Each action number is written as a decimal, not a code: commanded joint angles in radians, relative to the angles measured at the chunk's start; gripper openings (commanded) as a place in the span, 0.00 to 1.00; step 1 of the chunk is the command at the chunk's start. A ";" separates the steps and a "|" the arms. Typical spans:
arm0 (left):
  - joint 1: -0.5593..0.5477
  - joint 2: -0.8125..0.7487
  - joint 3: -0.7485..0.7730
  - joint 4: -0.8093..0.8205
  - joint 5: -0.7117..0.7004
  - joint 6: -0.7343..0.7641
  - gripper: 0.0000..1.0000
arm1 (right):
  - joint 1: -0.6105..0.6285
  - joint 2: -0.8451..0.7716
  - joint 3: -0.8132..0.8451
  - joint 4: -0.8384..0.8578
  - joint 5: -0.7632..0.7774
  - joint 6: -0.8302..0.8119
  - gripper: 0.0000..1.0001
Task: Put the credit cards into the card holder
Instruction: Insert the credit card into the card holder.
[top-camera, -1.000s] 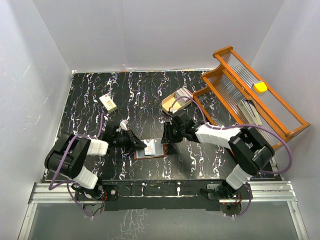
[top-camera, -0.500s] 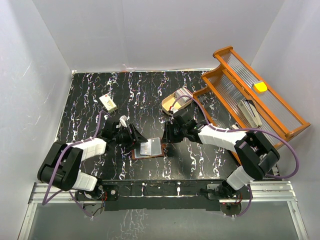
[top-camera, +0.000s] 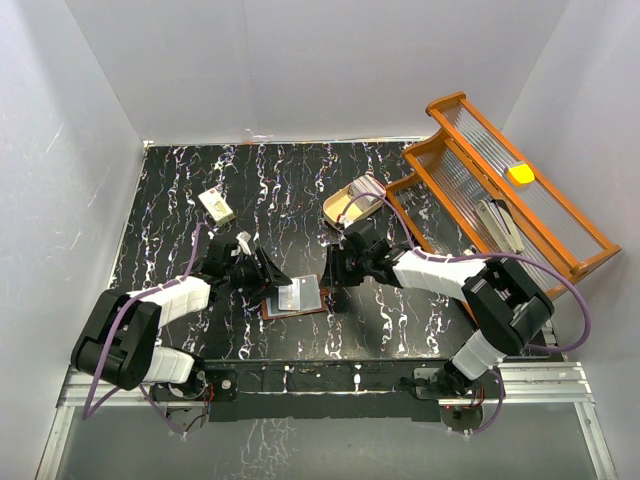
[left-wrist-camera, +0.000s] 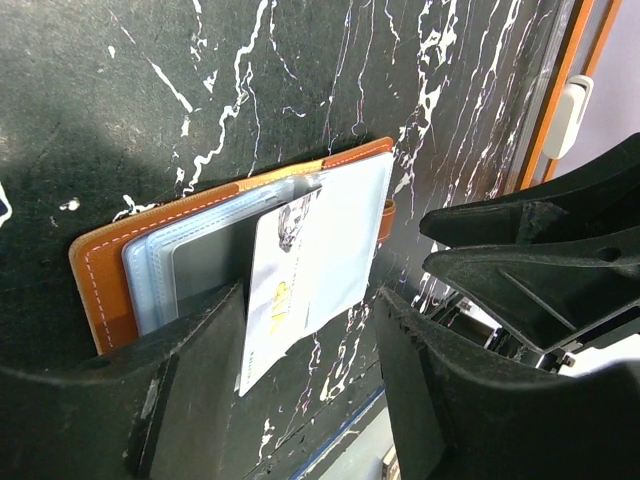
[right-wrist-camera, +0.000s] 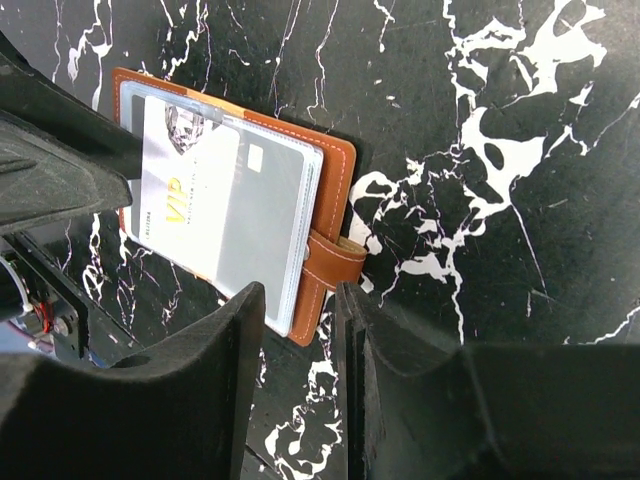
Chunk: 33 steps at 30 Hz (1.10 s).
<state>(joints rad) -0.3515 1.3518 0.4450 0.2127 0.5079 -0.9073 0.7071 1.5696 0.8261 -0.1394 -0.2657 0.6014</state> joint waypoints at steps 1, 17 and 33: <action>-0.015 0.008 -0.014 0.002 -0.008 -0.022 0.51 | 0.017 0.026 -0.013 0.090 -0.015 0.010 0.32; -0.095 0.063 0.025 0.029 -0.076 -0.058 0.46 | 0.132 0.085 -0.029 0.153 0.019 0.071 0.27; -0.095 -0.035 0.082 -0.148 -0.185 0.016 0.54 | 0.128 -0.023 -0.004 0.072 0.125 0.035 0.28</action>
<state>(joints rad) -0.4427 1.3251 0.4984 0.1108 0.3447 -0.9123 0.8322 1.5944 0.7845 -0.0875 -0.1787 0.6525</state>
